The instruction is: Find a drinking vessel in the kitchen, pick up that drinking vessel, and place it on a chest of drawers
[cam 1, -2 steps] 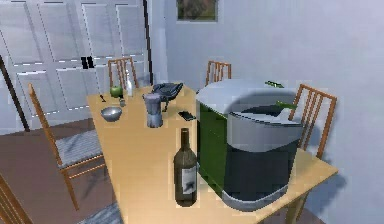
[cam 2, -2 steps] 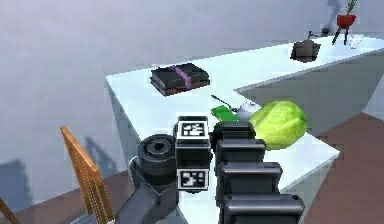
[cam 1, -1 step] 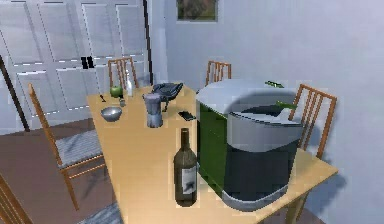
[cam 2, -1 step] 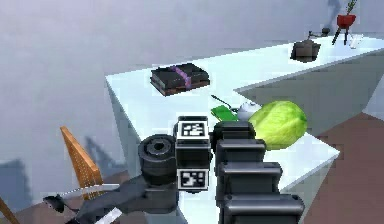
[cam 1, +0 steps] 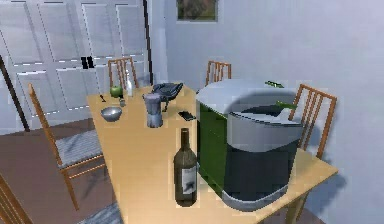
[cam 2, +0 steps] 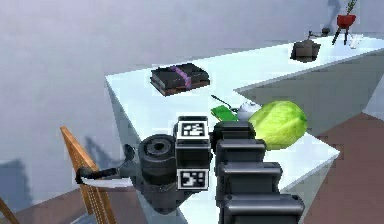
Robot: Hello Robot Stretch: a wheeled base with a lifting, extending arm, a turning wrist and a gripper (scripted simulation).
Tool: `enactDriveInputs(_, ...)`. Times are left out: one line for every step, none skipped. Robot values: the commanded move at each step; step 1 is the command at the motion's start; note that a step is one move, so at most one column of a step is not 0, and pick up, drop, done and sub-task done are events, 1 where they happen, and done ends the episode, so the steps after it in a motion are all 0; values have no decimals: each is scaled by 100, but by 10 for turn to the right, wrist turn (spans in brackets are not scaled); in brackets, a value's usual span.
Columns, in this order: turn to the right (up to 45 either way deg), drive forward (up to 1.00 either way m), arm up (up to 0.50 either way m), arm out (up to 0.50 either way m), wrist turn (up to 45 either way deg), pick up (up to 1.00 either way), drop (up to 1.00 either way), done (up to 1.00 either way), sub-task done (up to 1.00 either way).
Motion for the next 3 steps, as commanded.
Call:
enactDriveInputs(0, 0, 0, 0, 450, 0, 0, 0, 0)
enactDriveInputs(0, 0, 0, 0, 60, 0, 0, 0, 0)
enactDriveInputs(0, 0, -16, 0, 0, 0, 0, 0, 0)
